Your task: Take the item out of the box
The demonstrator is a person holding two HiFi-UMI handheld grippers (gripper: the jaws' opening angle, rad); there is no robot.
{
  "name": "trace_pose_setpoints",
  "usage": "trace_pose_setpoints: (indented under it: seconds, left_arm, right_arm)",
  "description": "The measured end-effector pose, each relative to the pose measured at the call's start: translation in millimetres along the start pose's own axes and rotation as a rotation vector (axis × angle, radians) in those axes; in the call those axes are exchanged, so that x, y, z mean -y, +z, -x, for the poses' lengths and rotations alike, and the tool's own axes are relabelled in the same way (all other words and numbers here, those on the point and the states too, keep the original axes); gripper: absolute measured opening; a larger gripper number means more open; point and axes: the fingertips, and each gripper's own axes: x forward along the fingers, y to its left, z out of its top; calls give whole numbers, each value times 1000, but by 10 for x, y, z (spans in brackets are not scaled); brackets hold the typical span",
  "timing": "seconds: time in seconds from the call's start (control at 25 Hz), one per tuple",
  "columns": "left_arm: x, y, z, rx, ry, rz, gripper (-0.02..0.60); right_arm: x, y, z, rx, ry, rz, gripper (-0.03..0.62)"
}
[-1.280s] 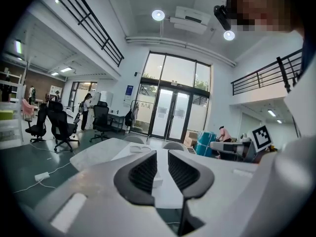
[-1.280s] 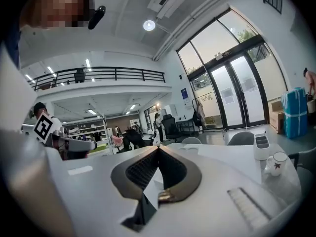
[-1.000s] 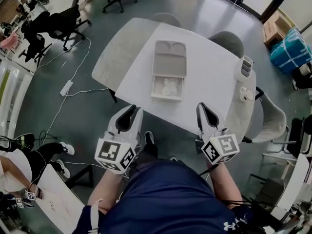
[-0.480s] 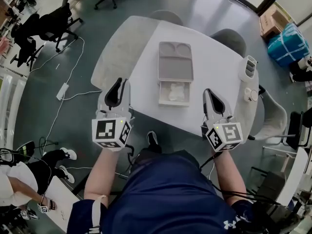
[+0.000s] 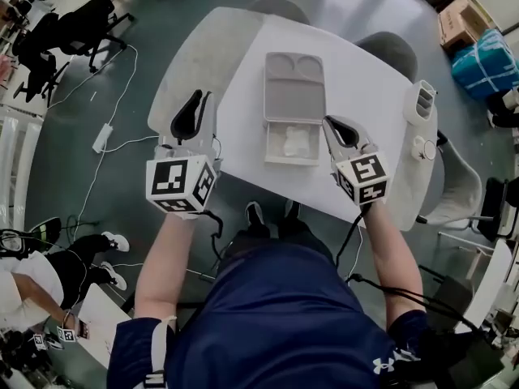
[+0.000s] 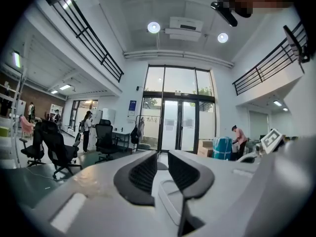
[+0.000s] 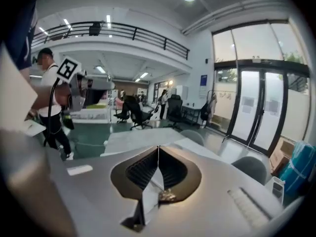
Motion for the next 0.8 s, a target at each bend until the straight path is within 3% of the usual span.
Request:
trace_pose_setpoints:
  seconds: [0.12,0.28,0.44,0.52,0.8]
  left_arm:
    - [113,-129,-28,-51,-16,-15,77]
    - [124,-307,19,-112,-2,-27,77]
    - [66,-490,113,-151,38,2,77]
    - [11,-547,165,-166,59,10,77]
    - [-232,-747,385,-215,143,55,77]
  right_arm:
    - [-150,-364,-309,-136,109,97,29]
    - [-416,-794,-594,-274,278,365,8]
    - [-614,-1466,-734,-511,489,595,11]
    - [-670,-1760,-753,-613,575,660,51]
    - [-640,-2066,-912,-673,616,810,61]
